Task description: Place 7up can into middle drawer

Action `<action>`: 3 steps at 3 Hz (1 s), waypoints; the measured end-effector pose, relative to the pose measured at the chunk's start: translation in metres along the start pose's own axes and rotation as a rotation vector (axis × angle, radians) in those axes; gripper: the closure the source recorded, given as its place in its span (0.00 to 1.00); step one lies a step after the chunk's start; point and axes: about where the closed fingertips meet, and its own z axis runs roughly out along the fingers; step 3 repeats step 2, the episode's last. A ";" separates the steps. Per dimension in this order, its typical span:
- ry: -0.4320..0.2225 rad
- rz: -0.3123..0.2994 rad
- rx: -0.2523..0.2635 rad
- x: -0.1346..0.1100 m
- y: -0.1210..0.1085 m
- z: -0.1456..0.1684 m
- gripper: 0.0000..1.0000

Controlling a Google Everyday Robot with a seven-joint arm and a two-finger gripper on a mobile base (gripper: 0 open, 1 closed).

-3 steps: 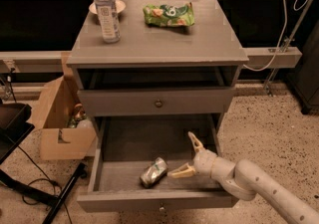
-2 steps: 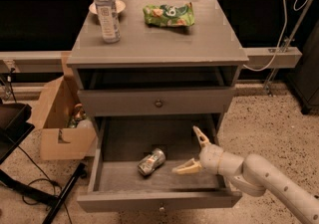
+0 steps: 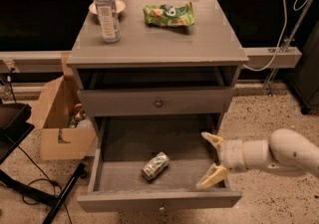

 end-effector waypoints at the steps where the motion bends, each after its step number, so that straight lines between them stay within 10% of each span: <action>1: 0.165 0.003 -0.063 -0.026 0.026 -0.045 0.00; 2: 0.392 -0.013 0.010 -0.051 0.064 -0.085 0.00; 3: 0.392 -0.013 0.010 -0.051 0.064 -0.085 0.00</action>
Offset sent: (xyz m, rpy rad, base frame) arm -0.0847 -0.0608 0.2276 -0.7559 -0.1630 -0.2333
